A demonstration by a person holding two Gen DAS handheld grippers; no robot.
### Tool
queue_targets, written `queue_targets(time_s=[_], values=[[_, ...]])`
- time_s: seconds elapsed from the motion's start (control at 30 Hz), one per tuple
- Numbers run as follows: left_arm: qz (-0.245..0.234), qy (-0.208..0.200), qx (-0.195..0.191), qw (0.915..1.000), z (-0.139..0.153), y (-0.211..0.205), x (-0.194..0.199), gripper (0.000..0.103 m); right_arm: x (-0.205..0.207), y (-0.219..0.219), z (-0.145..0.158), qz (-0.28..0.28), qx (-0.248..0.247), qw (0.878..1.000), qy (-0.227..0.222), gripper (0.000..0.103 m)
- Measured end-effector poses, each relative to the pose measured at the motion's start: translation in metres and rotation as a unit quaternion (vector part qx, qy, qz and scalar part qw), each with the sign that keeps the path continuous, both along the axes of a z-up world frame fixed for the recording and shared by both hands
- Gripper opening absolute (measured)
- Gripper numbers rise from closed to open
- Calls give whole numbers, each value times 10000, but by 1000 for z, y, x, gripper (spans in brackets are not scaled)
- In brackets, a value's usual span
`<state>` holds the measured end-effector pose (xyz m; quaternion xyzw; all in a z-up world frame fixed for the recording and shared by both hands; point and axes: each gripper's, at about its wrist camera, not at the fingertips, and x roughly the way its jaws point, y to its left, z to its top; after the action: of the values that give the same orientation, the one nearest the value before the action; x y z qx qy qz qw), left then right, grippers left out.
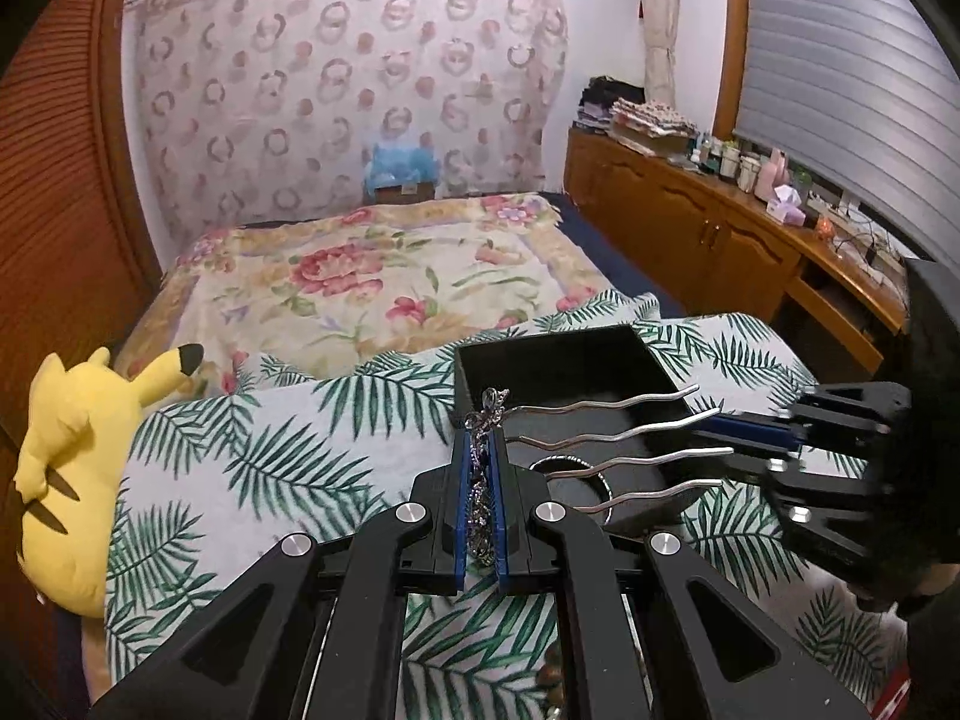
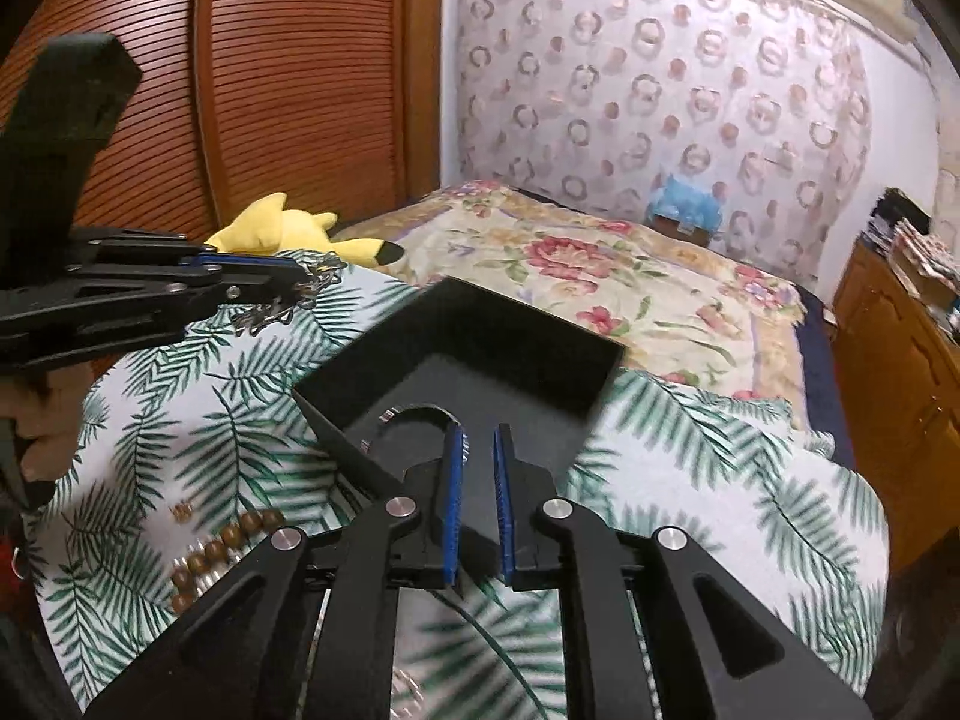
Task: Organize jewelry
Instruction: 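Carry the hairpins with the left gripper into the black box, then open the left gripper to drop the hairpins and withdraw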
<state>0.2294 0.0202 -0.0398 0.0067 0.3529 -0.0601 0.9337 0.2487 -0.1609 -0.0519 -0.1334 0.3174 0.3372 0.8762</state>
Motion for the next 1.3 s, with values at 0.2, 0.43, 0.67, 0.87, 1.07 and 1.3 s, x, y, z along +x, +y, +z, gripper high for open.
queue_targets(time_s=[0.2,0.43,0.67,0.87,1.07,1.3], values=[[-51,107,316,9994,-8,-24,23,5,-9,-32,3,-244,234,9994,-54,12],[-48,288,588,9978,-18,-44,52,5,-18,-54,-5,-384,348,9987,-12,12],[-32,322,367,9988,-23,-44,56,24,-30,-60,-14,-411,296,9987,-17,12],[-246,132,287,9992,-11,-42,20,24,-50,-60,-12,-375,423,9984,-26,12],[-396,-45,253,9989,-5,-34,-26,28,-73,-50,-15,-257,578,9979,101,12],[-392,-20,55,9992,-19,-14,-74,30,-94,-34,-25,-66,558,9980,285,22]])
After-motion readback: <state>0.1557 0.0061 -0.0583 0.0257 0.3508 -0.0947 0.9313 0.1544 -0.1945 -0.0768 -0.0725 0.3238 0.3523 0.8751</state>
